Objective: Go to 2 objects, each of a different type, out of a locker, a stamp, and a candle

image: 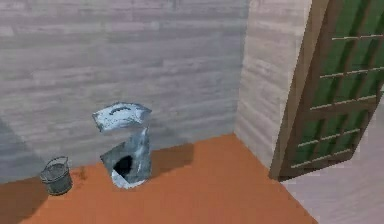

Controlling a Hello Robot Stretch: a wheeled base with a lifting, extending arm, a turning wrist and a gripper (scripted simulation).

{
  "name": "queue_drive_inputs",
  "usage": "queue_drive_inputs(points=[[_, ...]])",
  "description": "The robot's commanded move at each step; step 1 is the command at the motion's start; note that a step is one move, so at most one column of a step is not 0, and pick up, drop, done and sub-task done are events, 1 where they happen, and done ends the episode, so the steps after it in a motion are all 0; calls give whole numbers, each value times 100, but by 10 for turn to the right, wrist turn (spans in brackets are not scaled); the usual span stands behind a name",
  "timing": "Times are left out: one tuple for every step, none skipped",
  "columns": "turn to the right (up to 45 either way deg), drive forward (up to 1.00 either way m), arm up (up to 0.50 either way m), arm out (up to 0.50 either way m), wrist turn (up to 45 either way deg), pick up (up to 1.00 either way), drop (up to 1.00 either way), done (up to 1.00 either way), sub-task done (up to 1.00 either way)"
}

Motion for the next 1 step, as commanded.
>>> queue_drive_inputs(points=[[0, 35, 0, 0, 0, 0, 0, 0, 0]])
